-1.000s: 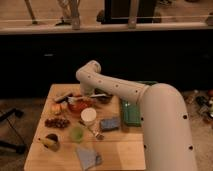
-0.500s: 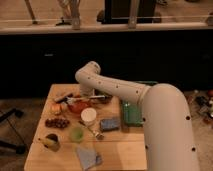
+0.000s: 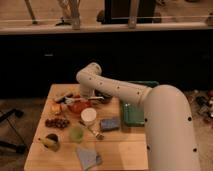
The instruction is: Place brush in red bowl
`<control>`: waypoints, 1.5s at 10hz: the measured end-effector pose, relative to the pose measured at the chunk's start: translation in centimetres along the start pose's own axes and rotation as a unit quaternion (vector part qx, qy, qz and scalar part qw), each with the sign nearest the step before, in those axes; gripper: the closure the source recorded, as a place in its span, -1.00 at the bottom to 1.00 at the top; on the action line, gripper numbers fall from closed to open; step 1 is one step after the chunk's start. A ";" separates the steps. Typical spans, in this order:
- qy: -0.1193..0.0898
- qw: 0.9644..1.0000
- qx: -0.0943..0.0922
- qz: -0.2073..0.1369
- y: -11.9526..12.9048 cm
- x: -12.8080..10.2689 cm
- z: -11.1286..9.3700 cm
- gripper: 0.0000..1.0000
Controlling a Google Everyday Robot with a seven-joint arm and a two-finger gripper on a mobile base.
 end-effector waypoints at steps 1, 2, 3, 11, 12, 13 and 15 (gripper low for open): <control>-0.003 1.000 -0.001 0.002 0.0 -0.1 0.1 1.00; -0.006 1.000 -0.003 0.004 0.2 -0.2 0.2 1.00; -0.009 1.000 -0.003 0.006 0.2 -0.3 0.2 1.00; -0.043 0.998 -0.043 0.029 0.9 0.2 1.1 -0.32; -0.045 0.998 -0.046 0.028 1.0 0.1 1.2 -0.52; -0.046 0.997 -0.049 0.028 1.0 0.2 1.3 -0.57; -0.049 0.997 -0.053 0.026 1.0 0.1 1.4 -0.57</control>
